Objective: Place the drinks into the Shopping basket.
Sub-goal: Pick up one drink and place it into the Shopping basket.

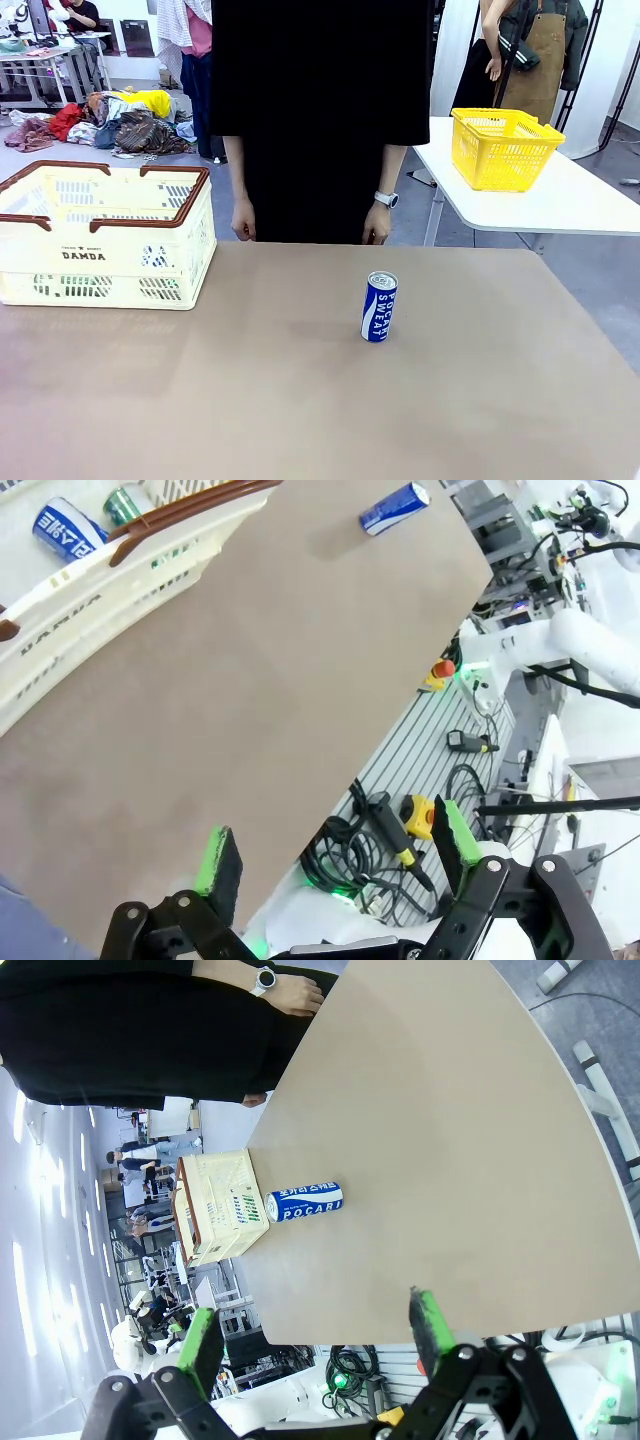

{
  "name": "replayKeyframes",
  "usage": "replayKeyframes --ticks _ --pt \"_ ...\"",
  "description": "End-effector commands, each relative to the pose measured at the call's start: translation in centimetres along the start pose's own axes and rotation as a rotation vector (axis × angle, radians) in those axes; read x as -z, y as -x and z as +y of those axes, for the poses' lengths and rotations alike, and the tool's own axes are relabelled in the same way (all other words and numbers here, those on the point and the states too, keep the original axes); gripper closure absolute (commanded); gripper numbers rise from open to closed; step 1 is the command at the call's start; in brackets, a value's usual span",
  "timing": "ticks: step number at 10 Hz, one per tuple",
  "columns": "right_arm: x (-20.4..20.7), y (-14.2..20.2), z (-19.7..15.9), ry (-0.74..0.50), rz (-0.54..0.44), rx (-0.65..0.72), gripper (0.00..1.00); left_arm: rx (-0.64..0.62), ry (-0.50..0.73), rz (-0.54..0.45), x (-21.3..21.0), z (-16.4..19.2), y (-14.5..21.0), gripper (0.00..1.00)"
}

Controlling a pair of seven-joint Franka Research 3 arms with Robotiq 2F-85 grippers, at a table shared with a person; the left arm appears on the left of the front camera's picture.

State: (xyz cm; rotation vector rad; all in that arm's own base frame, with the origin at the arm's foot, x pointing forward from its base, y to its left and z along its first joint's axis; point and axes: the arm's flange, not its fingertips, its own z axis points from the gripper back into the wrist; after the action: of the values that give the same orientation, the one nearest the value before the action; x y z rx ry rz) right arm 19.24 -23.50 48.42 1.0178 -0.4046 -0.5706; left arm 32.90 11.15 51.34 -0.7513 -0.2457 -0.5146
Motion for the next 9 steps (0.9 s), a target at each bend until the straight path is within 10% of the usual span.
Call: replayKeyframes --ticks 1,9 --pt "-0.09 -0.12 -0.02 -0.015 -0.005 -0.023 0.0 -0.002 0.019 -0.019 0.23 -0.27 0.15 0.0" --pt "-0.09 -0.12 -0.02 -0.015 -0.005 -0.023 0.0 -0.002 0.019 -0.019 0.23 -0.27 0.15 0.0"
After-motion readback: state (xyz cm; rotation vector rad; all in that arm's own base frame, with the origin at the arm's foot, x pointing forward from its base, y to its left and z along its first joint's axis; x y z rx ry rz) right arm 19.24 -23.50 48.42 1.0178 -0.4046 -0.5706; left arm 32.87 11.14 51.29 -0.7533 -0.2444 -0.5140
